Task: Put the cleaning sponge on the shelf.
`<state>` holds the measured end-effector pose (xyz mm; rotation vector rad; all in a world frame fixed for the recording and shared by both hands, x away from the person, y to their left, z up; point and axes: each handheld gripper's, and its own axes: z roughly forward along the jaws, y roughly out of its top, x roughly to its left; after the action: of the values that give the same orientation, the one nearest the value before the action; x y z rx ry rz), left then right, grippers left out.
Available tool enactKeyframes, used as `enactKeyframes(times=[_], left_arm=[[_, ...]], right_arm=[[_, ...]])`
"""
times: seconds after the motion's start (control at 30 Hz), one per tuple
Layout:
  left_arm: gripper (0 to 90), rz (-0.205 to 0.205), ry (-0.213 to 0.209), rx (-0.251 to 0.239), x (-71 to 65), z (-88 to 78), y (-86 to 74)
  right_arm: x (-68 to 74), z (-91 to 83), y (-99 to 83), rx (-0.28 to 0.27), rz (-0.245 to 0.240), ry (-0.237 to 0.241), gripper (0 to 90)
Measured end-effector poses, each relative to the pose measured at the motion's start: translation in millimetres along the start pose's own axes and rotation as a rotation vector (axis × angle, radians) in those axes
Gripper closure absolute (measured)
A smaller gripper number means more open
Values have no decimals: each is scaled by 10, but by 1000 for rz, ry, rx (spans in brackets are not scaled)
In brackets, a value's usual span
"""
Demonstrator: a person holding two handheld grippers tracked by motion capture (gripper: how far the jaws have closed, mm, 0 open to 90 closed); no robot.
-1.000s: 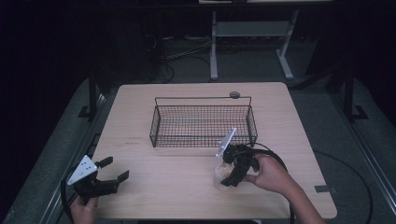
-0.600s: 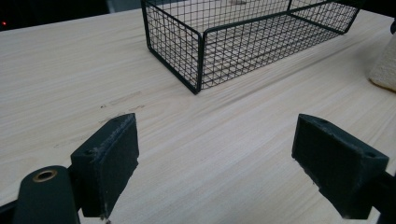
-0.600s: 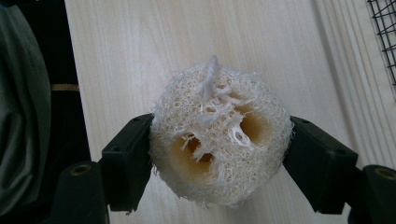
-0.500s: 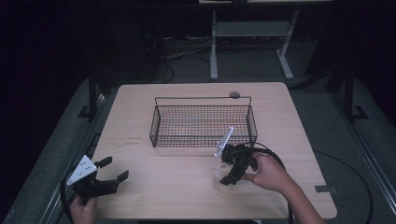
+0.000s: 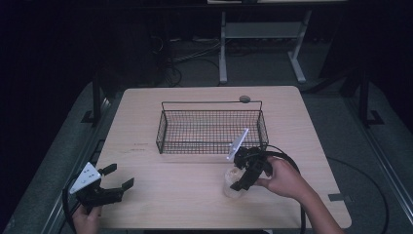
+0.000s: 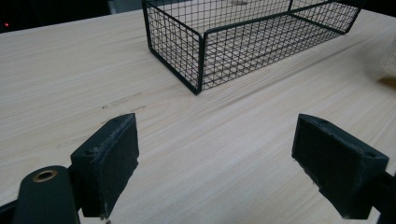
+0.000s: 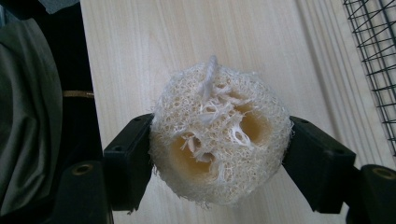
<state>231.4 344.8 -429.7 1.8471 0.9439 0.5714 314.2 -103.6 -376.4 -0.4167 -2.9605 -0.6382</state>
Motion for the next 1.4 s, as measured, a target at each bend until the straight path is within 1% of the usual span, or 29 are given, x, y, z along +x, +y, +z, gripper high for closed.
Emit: enactKeyframes(times=[0.3,0.5,0.63,0.73,0.9,1.13,1.4], left_arm=[[139,-1,1,-2,-4,-2,4],[139,3,0,-3,-8,0,8],[140,5,-1,-3,-9,2,9],[140,8,0,0,-14,3,11],[140,10,0,1,-15,9,11],[140,7,1,1,-18,7,11],[139,9,2,3,-13,8,11]], right_arm=[[-43,-129,78,-9,-6,-7,279],[-77,-263,167,-20,-15,-22,280],[-123,-369,231,-31,-19,-30,280],[-165,-441,277,-33,-13,-36,280],[-221,-521,343,-45,-12,-36,280],[-295,-582,435,-44,-6,-44,280],[-390,-620,557,-23,-7,-44,280]])
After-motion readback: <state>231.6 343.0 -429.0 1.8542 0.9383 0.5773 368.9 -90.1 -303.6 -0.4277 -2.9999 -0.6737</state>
